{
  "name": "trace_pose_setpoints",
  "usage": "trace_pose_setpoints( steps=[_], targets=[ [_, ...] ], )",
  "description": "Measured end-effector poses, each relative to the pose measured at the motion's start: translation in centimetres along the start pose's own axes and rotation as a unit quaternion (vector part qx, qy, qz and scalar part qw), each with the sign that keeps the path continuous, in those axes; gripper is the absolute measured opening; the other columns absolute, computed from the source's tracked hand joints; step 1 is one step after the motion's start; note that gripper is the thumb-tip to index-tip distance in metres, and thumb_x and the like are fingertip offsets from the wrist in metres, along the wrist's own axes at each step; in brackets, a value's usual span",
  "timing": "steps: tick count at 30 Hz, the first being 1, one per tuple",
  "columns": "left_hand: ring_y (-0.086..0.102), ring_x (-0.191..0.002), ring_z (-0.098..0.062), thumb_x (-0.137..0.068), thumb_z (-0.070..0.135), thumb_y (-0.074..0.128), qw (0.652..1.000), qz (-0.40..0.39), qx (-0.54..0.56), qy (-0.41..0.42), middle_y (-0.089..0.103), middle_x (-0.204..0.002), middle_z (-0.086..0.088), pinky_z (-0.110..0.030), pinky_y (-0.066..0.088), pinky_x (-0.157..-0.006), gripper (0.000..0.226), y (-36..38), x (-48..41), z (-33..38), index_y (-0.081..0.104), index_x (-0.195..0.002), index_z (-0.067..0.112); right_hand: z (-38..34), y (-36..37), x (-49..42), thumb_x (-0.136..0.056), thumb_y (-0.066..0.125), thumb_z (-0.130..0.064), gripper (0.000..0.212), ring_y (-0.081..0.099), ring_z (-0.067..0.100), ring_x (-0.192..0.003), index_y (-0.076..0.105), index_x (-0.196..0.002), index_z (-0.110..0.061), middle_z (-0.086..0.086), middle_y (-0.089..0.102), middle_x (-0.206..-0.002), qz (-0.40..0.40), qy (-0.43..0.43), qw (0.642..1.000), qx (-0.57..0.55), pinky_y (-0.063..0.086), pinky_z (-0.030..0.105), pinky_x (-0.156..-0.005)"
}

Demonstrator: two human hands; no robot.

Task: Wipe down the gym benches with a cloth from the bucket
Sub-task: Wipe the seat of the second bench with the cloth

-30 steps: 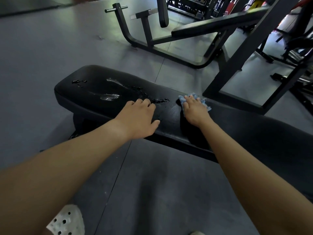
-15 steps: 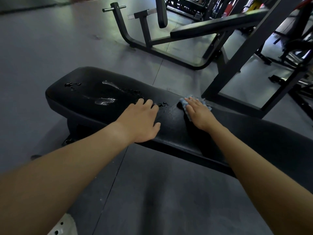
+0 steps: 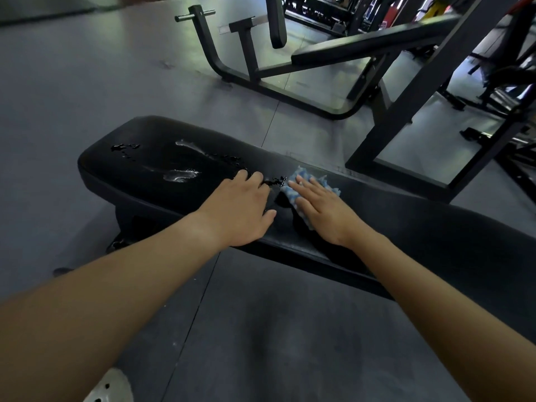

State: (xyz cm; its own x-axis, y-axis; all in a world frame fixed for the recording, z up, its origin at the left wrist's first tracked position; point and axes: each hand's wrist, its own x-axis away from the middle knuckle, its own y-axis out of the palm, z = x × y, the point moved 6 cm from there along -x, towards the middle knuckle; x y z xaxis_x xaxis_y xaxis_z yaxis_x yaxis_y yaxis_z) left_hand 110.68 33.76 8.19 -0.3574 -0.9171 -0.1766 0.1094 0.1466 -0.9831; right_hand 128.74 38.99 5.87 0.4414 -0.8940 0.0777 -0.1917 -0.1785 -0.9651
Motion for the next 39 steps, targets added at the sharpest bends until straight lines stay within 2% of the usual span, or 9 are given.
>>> trace_pose_setpoints(
  steps=[4,8,13,16,22,25,29,33,39],
  targets=[
    [0.048,-0.117,-0.024,-0.105,0.051,0.037,1.000,-0.006,0.008,0.007,0.051,-0.133,-0.005,-0.041,0.050,-0.093,0.053,0.0,0.3,-0.2,0.055,-0.137,0.012,3.5,-0.8,-3.0,-0.109,0.018,-0.043,0.053,0.008,0.017,-0.156,0.025,-0.160,-0.028,-0.002,0.015,-0.168,0.032,0.070,0.997,0.024,0.005,0.040,-0.126],
    [0.049,-0.120,-0.023,-0.106,0.049,0.038,0.999,-0.017,0.024,0.016,0.051,-0.137,-0.004,-0.043,0.050,-0.097,0.052,0.0,0.7,-0.8,0.053,-0.141,0.014,3.0,-0.6,-4.5,-0.108,0.020,-0.036,0.054,0.009,0.024,-0.156,0.024,-0.161,-0.022,0.004,0.014,-0.169,0.049,0.140,0.989,0.024,0.007,0.049,-0.126],
    [0.042,-0.137,-0.022,-0.105,0.045,0.044,0.994,-0.069,0.077,0.042,0.043,-0.154,0.000,-0.043,0.041,-0.112,0.054,-0.3,1.2,-1.8,0.042,-0.153,0.021,-0.4,0.6,-1.7,-0.109,0.019,-0.040,0.053,0.003,0.021,-0.157,0.019,-0.161,-0.028,-0.002,0.010,-0.170,0.037,0.079,0.996,0.016,0.002,0.044,-0.125],
    [0.037,-0.144,-0.021,-0.102,0.040,0.049,0.993,-0.082,0.065,0.057,0.037,-0.161,0.001,-0.042,0.035,-0.117,0.056,-0.6,1.6,-2.1,0.039,-0.155,0.024,-1.9,1.1,0.2,-0.109,0.019,-0.044,0.053,-0.001,0.016,-0.156,0.017,-0.161,-0.033,-0.008,0.008,-0.169,0.027,0.042,0.999,0.020,-0.001,0.040,-0.124],
    [0.033,-0.147,-0.020,-0.098,0.045,0.055,0.992,-0.086,0.056,0.077,0.035,-0.163,0.001,-0.040,0.029,-0.121,0.060,-1.0,2.4,-1.9,0.042,-0.154,0.029,-0.9,0.5,-0.1,-0.109,0.020,-0.045,0.052,0.001,0.013,-0.156,0.018,-0.161,-0.035,-0.009,0.009,-0.169,0.002,0.018,0.999,0.031,0.005,0.043,-0.127],
    [0.033,-0.147,-0.019,-0.096,0.051,0.058,0.991,-0.084,0.062,0.082,0.035,-0.161,0.002,-0.039,0.027,-0.121,0.064,-1.1,3.1,-2.3,0.043,-0.153,0.028,0.3,0.0,-2.1,-0.110,0.020,-0.041,0.052,0.004,0.018,-0.156,0.020,-0.161,-0.030,-0.004,0.010,-0.169,0.010,0.066,0.997,0.032,0.005,0.042,-0.125],
    [0.028,-0.150,-0.019,-0.098,0.057,0.054,0.990,-0.106,0.041,0.089,0.029,-0.164,0.001,-0.040,0.023,-0.123,0.067,-0.7,3.8,-3.1,0.035,-0.157,0.031,-0.6,0.2,-3.8,-0.108,0.018,-0.039,0.055,0.007,0.027,-0.156,0.019,-0.162,-0.025,0.003,0.010,-0.170,0.034,0.116,0.992,0.039,0.007,0.050,-0.125],
    [0.020,-0.154,-0.021,-0.102,0.057,0.048,0.988,-0.124,0.019,0.094,0.021,-0.168,0.000,-0.042,0.019,-0.125,0.066,-0.3,3.9,-3.3,0.028,-0.159,0.031,-3.2,1.1,-2.1,-0.109,0.017,-0.043,0.055,0.001,0.024,-0.157,0.016,-0.162,-0.027,-0.002,0.006,-0.170,0.021,0.064,0.997,0.035,0.002,0.046,-0.125],
    [0.021,-0.153,-0.024,-0.103,0.053,0.050,0.987,-0.125,0.015,0.104,0.023,-0.167,-0.004,-0.043,0.022,-0.124,0.065,-0.1,3.6,-3.0,0.029,-0.159,0.027,-4.3,1.4,0.5,-0.109,0.019,-0.048,0.054,-0.002,0.014,-0.156,0.015,-0.161,-0.035,-0.010,0.006,-0.169,-0.005,-0.006,0.999,0.042,0.002,0.042,-0.127]
  ],
)
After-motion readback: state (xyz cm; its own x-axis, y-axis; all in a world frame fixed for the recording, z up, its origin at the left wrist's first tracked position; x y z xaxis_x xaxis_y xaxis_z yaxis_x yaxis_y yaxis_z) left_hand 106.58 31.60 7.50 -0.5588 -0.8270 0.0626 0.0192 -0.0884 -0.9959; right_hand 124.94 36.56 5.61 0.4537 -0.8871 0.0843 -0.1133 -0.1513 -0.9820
